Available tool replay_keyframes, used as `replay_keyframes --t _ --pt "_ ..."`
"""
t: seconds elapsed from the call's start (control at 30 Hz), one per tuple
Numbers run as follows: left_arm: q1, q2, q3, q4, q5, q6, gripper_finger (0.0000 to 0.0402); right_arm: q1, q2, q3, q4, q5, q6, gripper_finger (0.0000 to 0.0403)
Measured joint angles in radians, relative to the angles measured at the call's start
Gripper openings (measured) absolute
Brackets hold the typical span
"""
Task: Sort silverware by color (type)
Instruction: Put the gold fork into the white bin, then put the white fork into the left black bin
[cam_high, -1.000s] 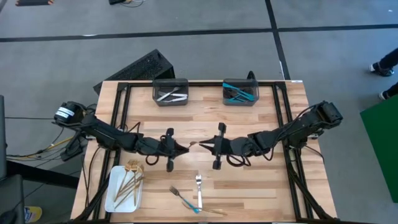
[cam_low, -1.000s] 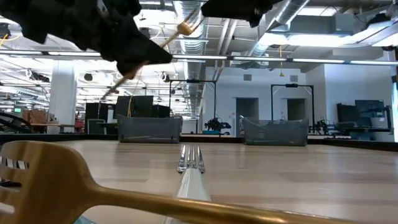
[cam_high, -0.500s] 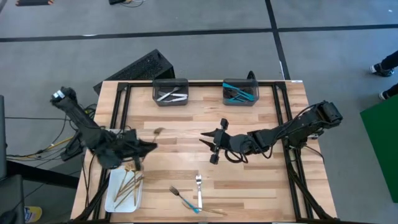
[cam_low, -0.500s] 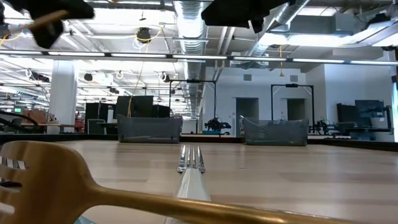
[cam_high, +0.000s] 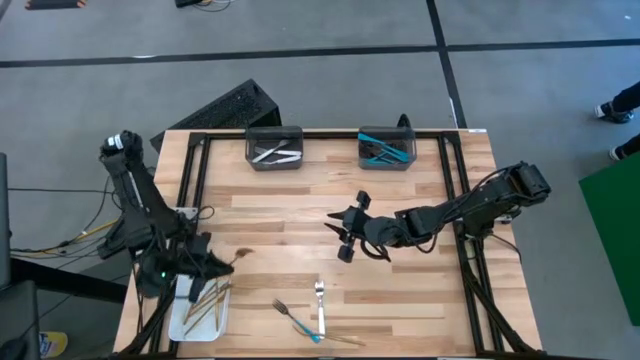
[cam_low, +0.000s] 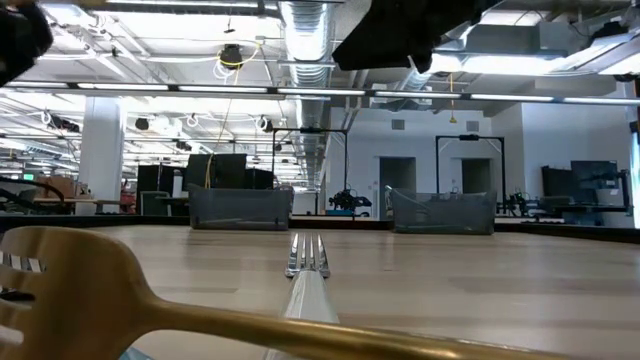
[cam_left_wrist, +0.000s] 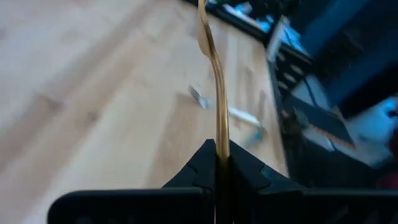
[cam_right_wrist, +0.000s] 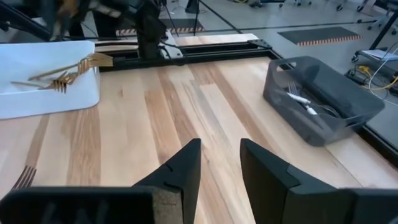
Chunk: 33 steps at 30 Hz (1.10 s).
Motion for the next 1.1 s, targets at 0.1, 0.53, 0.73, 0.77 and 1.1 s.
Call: replay_keyframes --t 0.1,0.53,0.73,0.77,1.1 --pt "-0.063 0.066 0.000 -0.004 -0.007 -0.124 0.0005 0.000 0.000 0.000 0.005 0.000 0.000 0.0136" --pt "-0.233 0.308 0.000 -0.042 -0.070 -0.538 0.0005 -0.014 0.065 0.004 0.158 -0.083 -0.002 0.0136" --pt "-0.288 0.333 0.002 -0.117 -0.058 -0.590 0.0013 -0.018 0.146 0.000 0.223 -0.138 -0.002 0.0136" --pt "-0.291 0.334 0.002 -0.131 -0.058 -0.602 0.0015 -0.018 0.156 0.000 0.249 -0.150 -0.003 0.0136" --pt "-0.296 0.334 0.002 -0.247 0.008 -0.688 0.0089 -0.019 0.209 0.000 0.304 -0.188 -0.003 0.0136"
